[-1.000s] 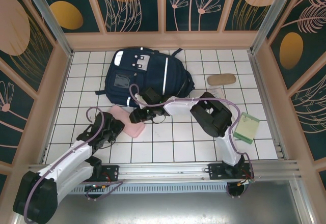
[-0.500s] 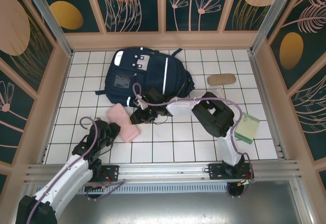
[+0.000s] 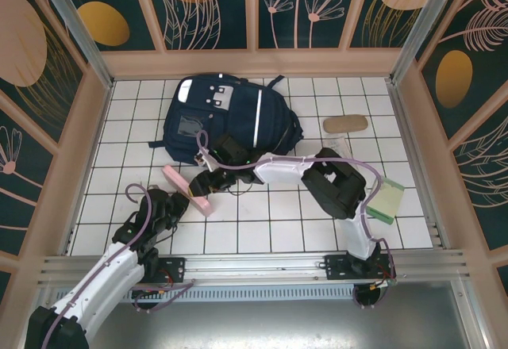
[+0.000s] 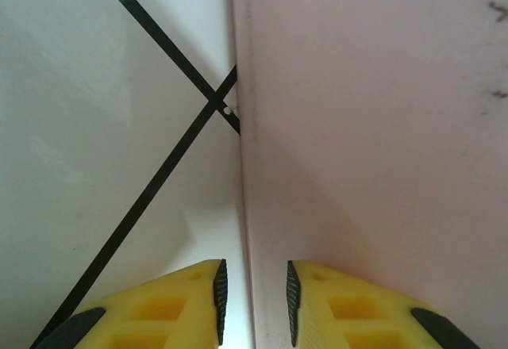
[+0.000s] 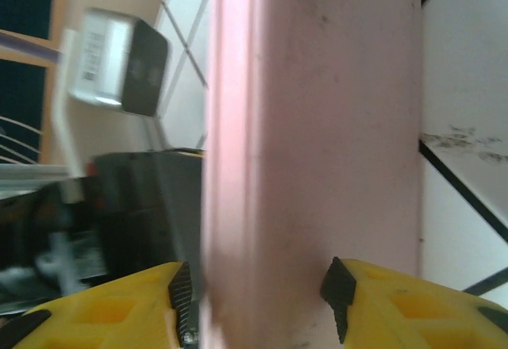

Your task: Pack books, pencil case, and school supplies into a backpack

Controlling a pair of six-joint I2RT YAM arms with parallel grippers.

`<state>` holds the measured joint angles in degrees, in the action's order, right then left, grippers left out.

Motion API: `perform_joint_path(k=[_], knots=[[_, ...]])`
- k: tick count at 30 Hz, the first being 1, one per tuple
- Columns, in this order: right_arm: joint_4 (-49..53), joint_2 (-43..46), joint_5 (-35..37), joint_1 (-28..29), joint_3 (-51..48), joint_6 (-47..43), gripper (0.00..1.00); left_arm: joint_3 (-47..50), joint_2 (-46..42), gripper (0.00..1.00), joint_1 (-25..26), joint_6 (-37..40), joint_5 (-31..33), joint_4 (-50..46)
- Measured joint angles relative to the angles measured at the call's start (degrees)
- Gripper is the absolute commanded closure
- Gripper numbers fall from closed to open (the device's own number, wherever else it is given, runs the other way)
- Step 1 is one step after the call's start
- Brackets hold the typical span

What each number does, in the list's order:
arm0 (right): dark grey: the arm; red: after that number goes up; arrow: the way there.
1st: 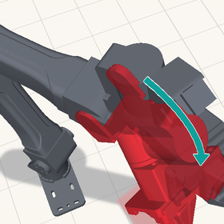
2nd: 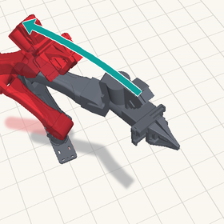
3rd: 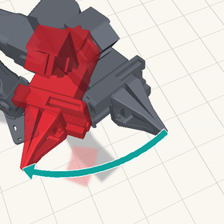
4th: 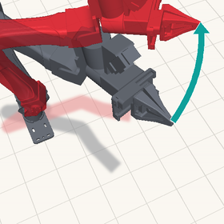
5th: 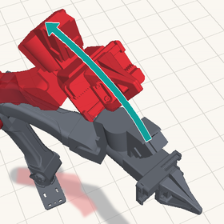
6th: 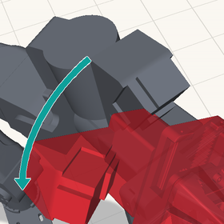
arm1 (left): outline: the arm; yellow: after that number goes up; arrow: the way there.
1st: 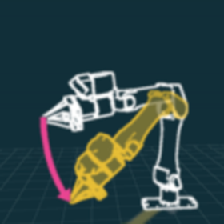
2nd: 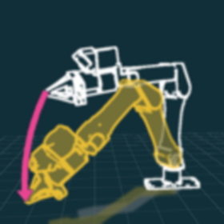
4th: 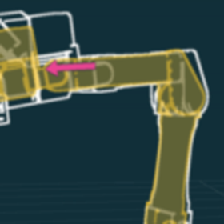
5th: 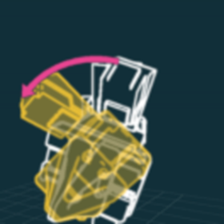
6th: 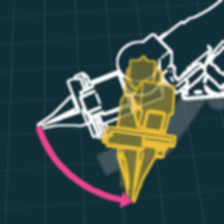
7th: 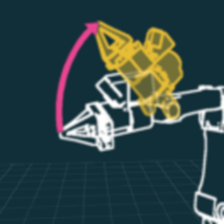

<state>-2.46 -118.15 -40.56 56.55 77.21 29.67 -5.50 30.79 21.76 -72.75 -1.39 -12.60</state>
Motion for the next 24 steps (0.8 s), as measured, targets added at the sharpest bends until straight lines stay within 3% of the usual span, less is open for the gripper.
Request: perform_joint_path(k=[10,19,24], knots=[[5.5,-0.2,7.0,1.4,2.3,-4.2,0.33,0.0,0.3,0.69,0.0,0.0,-0.7,0.0],[9.2,-0.2,12.9,1.7,4.2,-7.1,0.52,-2.5,1.2,0.66,0.0,0.7,0.0,-3.5],[10.1,-0.2,14.9,1.5,4.0,-7.4,0.57,-4.1,1.4,0.65,0.0,1.2,0.5,-4.2]])
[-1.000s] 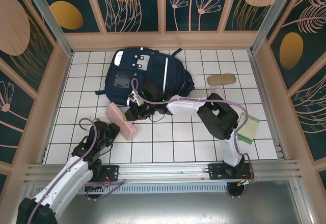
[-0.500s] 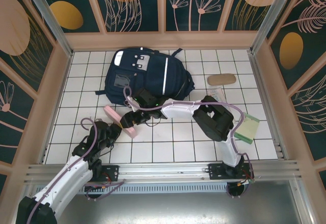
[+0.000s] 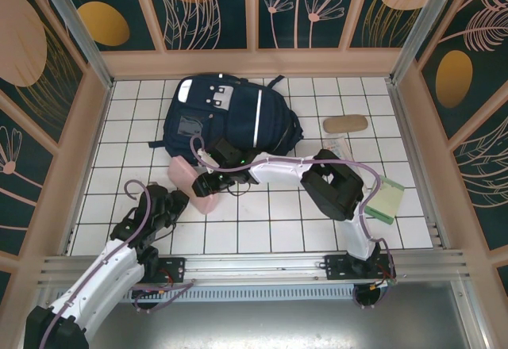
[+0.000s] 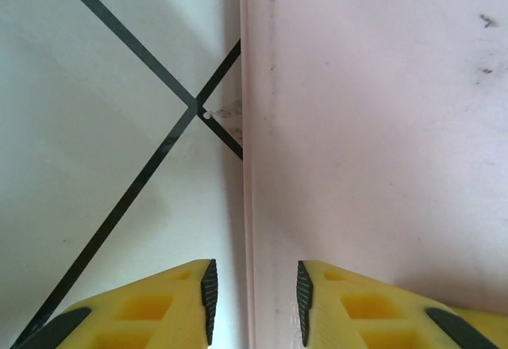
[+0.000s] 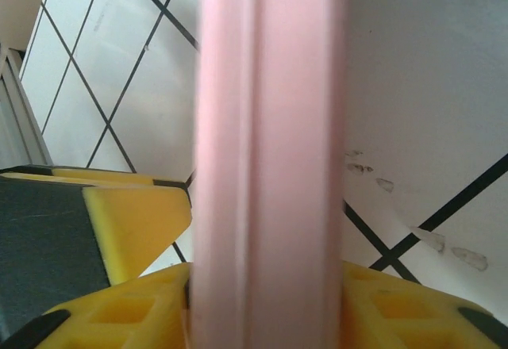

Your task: Pack books, pencil case, and school supplies into a backpack

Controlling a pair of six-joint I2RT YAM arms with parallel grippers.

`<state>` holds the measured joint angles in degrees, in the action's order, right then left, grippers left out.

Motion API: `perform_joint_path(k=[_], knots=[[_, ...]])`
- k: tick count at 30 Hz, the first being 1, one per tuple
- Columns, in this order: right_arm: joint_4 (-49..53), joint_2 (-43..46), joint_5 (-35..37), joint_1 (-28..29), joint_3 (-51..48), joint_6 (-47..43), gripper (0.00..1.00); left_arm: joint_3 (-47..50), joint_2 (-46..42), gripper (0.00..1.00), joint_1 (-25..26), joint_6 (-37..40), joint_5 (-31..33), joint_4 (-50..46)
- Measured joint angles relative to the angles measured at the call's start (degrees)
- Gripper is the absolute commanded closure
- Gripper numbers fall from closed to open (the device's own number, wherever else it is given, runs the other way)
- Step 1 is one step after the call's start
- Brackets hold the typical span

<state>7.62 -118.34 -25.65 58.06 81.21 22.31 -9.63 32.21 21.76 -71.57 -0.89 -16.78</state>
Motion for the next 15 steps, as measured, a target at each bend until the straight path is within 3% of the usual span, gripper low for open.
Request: perform_joint_path(k=[3,6,15], knots=[[0.0,0.0,0.2,-0.3,0.0,0.0,0.58,-0.3,0.9,0.65,0.0,0.4,0.1,-0.2],[-0.2,0.0,-0.4,-0.7,0.0,0.0,0.7,-0.5,1.7,0.65,0.0,0.8,0.1,-0.3],[-1.8,1.9,-3.0,-2.9,-3.3,2.2,0.72,-5.3,2.4,0.64,0.0,3.0,1.7,-3.6]])
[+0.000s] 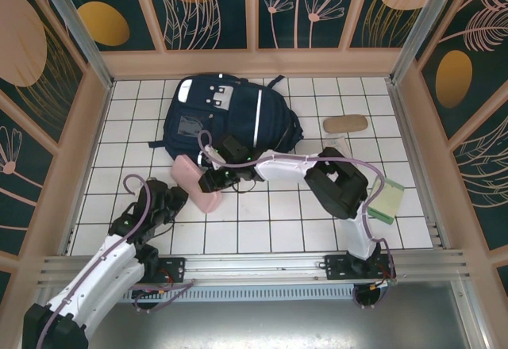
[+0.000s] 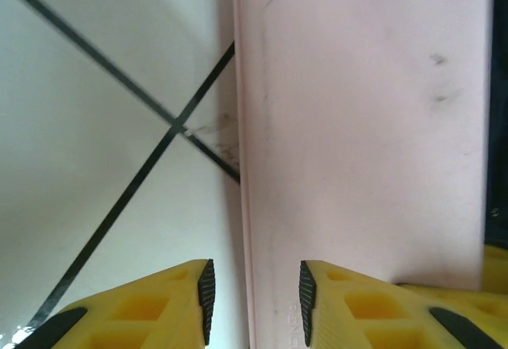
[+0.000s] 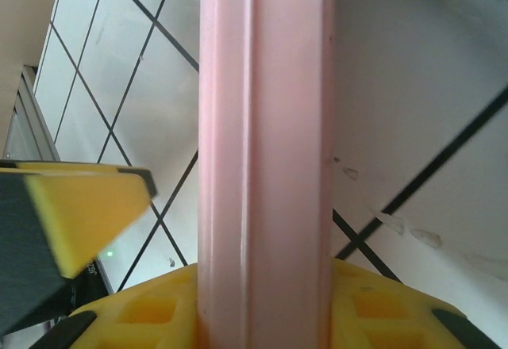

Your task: Pack books, pencil case, and school supplies into a backpack

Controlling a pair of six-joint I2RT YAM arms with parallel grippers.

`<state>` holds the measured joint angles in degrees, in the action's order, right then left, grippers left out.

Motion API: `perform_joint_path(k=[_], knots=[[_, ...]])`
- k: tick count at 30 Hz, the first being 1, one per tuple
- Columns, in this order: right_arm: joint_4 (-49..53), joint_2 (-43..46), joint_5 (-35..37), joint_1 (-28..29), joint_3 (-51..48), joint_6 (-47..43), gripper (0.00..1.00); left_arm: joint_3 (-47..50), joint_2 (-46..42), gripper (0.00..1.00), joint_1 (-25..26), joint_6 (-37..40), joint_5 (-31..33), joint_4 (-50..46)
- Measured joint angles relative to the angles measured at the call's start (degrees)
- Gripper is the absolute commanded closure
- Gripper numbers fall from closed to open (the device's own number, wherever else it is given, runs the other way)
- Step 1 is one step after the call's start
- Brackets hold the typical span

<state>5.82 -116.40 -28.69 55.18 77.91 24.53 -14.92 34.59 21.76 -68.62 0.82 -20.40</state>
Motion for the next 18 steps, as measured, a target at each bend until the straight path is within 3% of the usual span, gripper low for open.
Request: perform_joint_path(k=[7,18], knots=[[-2.7,9.5,-1.0,-4.6,-7.6,3.6,0.73,-13.3,8.8,0.62,0.0,5.9,1.9,-2.8],[-8.7,36.3,0.9,-21.6,-27.9,9.6,0.74,-33.8,33.3,0.59,1.9,15.1,2.0,-0.7]])
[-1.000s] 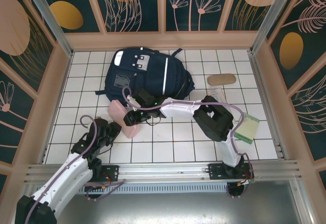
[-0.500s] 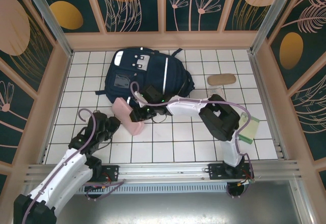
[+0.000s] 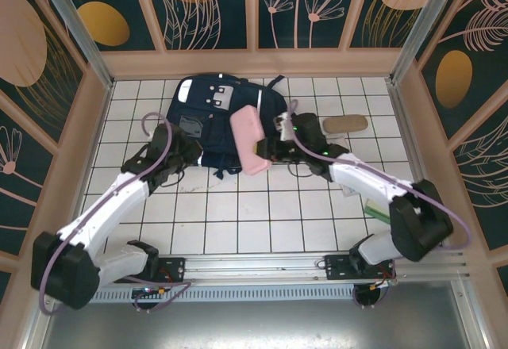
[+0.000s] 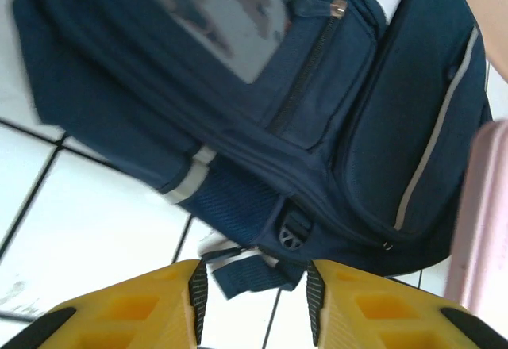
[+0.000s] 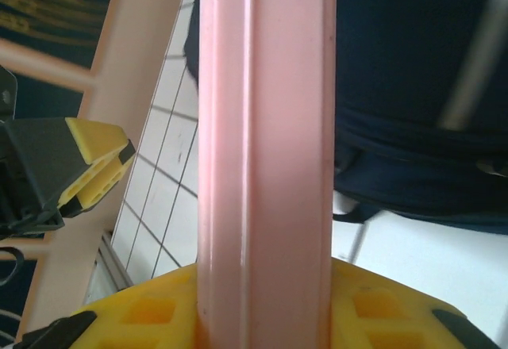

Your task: Pack books, pencil case, and school supplies into a backpack

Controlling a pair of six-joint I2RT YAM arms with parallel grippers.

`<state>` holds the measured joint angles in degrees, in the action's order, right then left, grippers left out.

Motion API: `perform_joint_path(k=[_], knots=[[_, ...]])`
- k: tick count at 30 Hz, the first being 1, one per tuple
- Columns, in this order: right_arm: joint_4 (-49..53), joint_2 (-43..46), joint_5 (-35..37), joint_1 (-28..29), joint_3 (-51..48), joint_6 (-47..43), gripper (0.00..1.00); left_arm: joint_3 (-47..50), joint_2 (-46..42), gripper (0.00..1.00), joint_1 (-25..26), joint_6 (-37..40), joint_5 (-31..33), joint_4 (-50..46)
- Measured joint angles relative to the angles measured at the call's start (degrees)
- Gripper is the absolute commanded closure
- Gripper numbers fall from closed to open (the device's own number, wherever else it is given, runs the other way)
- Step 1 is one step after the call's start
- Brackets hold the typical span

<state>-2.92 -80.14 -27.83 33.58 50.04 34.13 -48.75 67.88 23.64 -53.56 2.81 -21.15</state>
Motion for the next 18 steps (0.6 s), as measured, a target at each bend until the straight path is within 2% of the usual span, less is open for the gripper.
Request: perform_joint_path(k=[6,11,18], knots=[[0.3,7.9,0.4,-8.8,-7.7,1.6,0.74,-8.2,10.6,0.56,5.0,1.9,0.9,0.8],[2.3,11.1,0.4,-15.6,-9.4,2.4,0.74,-16.3,18.5,0.55,10.1,2.5,4.1,-0.6],[3.9,12.6,-1.4,-23.4,-9.3,2.2,0.74,-20.4,22.9,0.51,14.5,2.5,6.9,-2.3]])
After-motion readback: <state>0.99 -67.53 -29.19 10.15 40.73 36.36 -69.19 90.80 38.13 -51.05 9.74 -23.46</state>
